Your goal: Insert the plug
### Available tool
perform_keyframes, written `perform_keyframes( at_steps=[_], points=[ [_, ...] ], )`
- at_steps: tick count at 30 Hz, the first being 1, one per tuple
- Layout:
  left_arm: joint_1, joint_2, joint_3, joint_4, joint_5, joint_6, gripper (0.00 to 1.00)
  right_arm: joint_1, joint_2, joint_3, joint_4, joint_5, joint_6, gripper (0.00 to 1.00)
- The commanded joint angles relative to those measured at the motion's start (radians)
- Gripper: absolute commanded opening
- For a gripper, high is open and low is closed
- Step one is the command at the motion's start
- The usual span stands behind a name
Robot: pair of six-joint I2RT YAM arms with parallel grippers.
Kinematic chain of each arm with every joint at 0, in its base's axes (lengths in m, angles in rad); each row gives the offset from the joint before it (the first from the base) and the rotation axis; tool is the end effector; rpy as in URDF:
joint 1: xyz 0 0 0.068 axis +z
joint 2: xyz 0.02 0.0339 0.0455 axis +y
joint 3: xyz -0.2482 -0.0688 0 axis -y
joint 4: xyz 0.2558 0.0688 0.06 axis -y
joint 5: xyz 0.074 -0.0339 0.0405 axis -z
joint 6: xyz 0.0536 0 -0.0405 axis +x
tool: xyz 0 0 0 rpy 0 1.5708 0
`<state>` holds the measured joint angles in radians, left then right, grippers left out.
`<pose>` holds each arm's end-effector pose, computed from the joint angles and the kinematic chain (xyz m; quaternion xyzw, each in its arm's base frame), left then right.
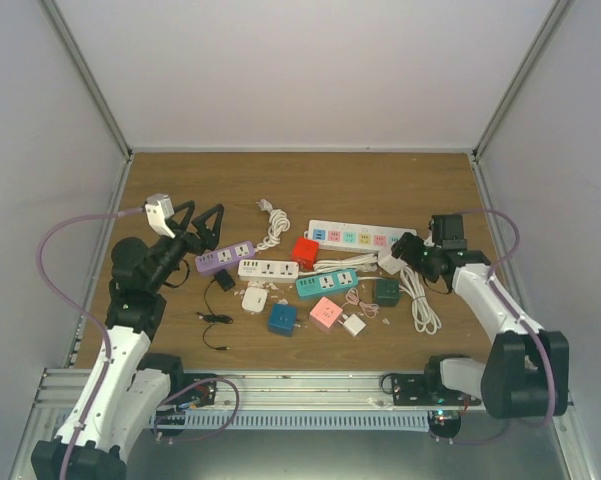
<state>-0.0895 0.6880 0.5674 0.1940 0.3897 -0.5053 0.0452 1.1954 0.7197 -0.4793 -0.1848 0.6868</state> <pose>0.2100 -0.0393 0.3090 0.0009 0.6827 -0.3366 0.6485 0.2563 0.0215 0.1772 0.2727 0.9093 0.1901 0.2503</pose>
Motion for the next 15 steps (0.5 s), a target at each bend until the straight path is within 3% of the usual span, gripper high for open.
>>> perform_keyframes(
  at_steps=[1, 9, 15],
  points=[
    [0.006, 0.007, 0.008, 0.044, -0.012, 0.030, 0.99, 0.005, 0.065, 0.015, 0.068, 0.007, -0.018, 0.87],
    [0.006, 0.008, 0.004, 0.042, -0.025, 0.030, 0.99, 0.005, 0.142, 0.027, 0.109, -0.023, -0.042, 0.88],
    [0.009, 0.012, 0.011, 0.031, -0.043, 0.032, 0.99, 0.005, 0.216, 0.026, 0.158, -0.101, -0.040, 0.81]
  ],
)
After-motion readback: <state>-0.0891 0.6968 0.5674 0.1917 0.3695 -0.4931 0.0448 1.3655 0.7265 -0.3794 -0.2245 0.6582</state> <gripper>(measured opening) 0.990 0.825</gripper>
